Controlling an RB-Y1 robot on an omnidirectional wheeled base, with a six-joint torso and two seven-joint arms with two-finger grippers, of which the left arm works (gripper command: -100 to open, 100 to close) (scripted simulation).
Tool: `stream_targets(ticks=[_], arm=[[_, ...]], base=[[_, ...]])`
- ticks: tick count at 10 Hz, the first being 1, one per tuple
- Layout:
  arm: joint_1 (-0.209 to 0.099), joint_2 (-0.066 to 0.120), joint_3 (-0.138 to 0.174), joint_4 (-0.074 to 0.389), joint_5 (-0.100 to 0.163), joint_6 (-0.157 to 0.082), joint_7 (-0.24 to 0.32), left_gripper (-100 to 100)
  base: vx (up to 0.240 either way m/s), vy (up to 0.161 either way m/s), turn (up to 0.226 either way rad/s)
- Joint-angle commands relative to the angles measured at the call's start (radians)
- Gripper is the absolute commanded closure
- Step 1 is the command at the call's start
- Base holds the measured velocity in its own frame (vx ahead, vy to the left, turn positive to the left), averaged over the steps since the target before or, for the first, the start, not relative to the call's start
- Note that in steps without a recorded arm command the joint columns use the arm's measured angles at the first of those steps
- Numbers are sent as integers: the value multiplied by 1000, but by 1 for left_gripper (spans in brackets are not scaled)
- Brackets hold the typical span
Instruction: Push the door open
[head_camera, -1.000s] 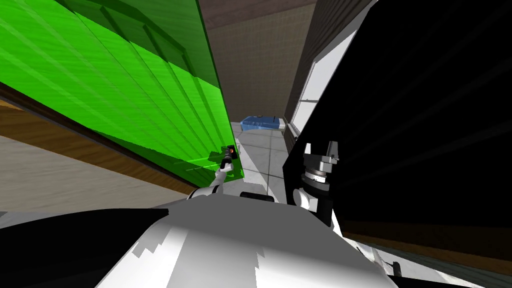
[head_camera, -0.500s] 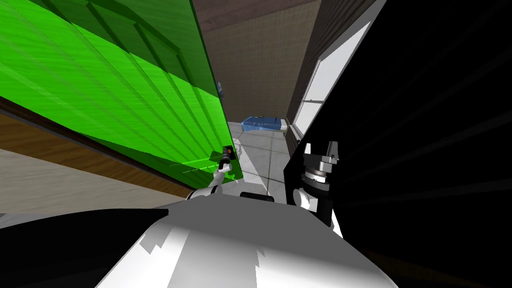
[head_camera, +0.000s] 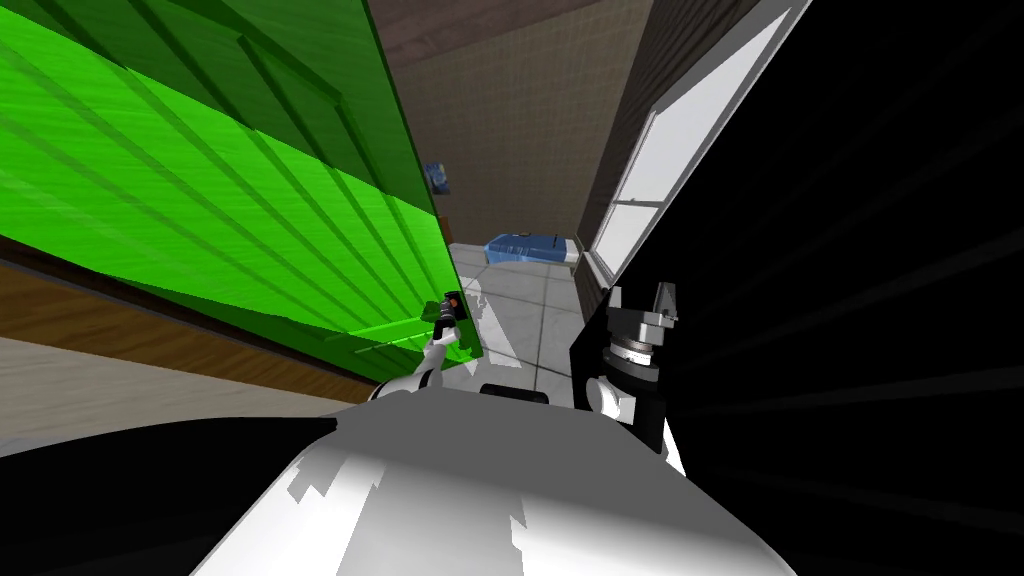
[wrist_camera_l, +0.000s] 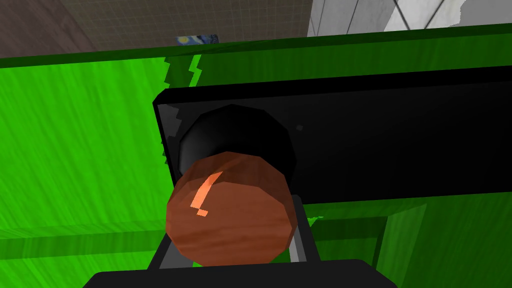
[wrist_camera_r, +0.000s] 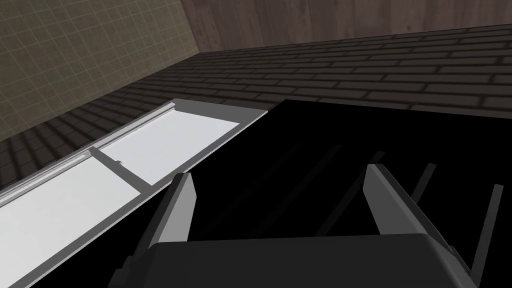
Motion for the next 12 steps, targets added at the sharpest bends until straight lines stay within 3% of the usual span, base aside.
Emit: stream_targets(ticks=[1, 7, 12], arm=[[-1, 6, 14, -4, 5, 0, -4, 100], [13, 21, 60, -5, 19, 0, -18, 100], [19, 35, 118, -8, 38, -3, -41, 100]], base=[[192, -33, 38], [166, -44, 55], [169, -5, 42]])
